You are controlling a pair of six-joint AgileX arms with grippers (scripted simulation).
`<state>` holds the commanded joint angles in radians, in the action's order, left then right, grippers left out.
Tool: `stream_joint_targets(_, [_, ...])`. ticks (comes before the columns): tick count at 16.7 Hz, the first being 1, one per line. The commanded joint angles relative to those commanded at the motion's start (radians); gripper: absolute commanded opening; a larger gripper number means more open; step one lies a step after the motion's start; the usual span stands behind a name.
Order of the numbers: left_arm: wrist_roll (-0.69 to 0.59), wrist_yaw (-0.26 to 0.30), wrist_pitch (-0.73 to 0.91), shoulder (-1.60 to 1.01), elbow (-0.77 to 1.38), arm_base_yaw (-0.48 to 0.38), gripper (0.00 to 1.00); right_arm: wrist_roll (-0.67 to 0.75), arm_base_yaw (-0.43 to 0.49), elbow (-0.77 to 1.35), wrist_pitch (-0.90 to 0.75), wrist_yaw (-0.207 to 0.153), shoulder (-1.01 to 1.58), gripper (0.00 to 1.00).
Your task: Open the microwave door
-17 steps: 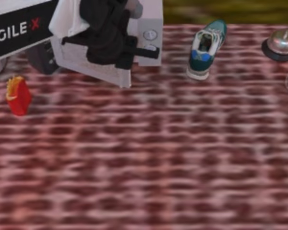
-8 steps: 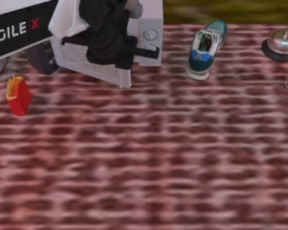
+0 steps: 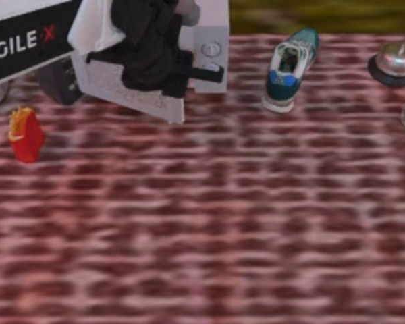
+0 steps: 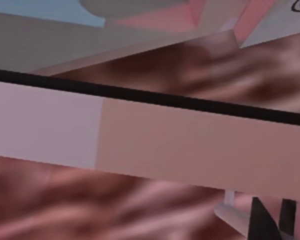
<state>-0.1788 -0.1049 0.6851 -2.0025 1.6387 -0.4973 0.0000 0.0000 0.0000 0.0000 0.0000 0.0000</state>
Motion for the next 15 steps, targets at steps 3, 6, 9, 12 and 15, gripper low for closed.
stream_joint_targets(3, [0.009, 0.013, -0.006, 0.008, -0.013, -0.003, 0.0, 0.0, 0.0, 0.0, 0.0, 0.0, 0.0, 1.0])
stream_joint_targets(6, [0.068, 0.041, -0.021, 0.042, -0.069, 0.015, 0.0, 0.0, 0.0, 0.0, 0.0, 0.0, 0.0, 1.0])
stream_joint_targets(9, [0.118, 0.068, -0.039, 0.076, -0.11, 0.03, 0.0, 0.0, 0.0, 0.0, 0.0, 0.0, 0.0, 1.0])
stream_joint_targets(12, [0.12, 0.069, -0.041, 0.078, -0.111, 0.03, 0.0, 0.0, 0.0, 0.0, 0.0, 0.0, 0.0, 1.0])
stream_joint_targets(15, [0.12, 0.069, -0.041, 0.078, -0.111, 0.03, 0.0, 0.0, 0.0, 0.0, 0.0, 0.0, 0.0, 1.0])
